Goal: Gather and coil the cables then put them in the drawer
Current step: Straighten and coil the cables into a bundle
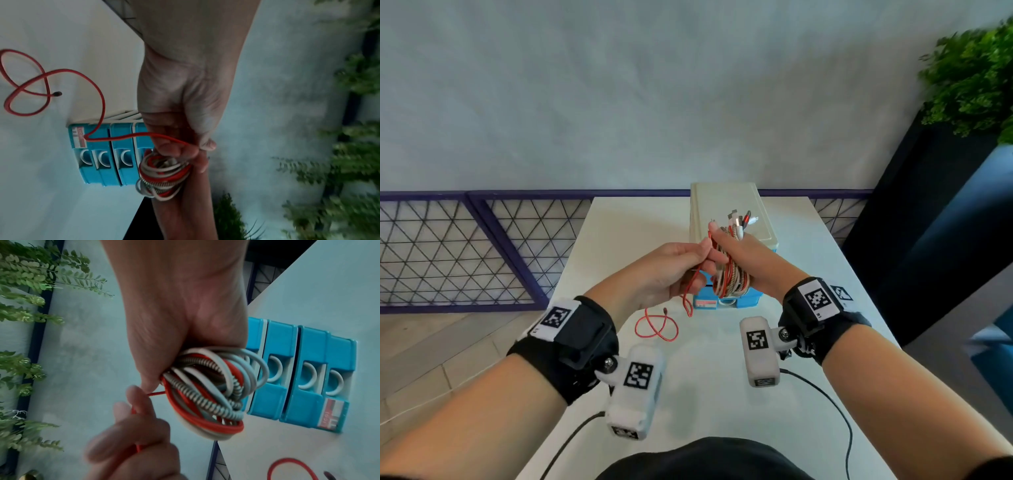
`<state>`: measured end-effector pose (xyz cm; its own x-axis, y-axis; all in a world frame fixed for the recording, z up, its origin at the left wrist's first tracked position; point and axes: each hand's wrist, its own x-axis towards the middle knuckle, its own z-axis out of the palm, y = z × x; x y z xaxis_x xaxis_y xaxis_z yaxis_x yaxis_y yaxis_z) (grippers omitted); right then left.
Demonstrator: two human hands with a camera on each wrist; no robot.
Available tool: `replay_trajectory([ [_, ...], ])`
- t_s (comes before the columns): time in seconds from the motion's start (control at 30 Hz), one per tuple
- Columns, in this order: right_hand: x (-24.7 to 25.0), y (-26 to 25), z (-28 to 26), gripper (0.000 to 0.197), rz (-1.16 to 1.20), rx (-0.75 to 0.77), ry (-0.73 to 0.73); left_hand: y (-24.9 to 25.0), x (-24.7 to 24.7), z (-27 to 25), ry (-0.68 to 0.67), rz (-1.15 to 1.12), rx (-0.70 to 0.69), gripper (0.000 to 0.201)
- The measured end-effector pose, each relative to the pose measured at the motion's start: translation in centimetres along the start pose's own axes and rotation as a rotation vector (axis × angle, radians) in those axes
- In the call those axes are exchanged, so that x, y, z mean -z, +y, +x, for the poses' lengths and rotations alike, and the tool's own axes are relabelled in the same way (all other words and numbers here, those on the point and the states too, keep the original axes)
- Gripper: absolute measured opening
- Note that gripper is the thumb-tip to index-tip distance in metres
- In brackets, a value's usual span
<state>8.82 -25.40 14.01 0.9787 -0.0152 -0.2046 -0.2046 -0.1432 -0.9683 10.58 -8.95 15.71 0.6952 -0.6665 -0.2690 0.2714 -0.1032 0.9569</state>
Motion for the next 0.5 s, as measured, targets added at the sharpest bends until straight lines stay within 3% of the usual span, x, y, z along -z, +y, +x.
replay_trajectory([
  [0.1,-0.4,0.0,0.2,0.063,0.076,-0.026,-0.08,0.0,-0.9,0.3,-0.053,0.051,-0.031,0.032],
  [0.27,-0.4,-0.1,-0.1,0.047,0.269,-0.113,-0.271,0.2,-1.4,0.5,-0.036,0.172,-0.015,0.026],
  [0.5,0.0,-1.2,0.4,0.016,0.21,-0.001,0.168,0.9,-0.6,-0.5,-0.183,-0.106,0.174,0.029],
])
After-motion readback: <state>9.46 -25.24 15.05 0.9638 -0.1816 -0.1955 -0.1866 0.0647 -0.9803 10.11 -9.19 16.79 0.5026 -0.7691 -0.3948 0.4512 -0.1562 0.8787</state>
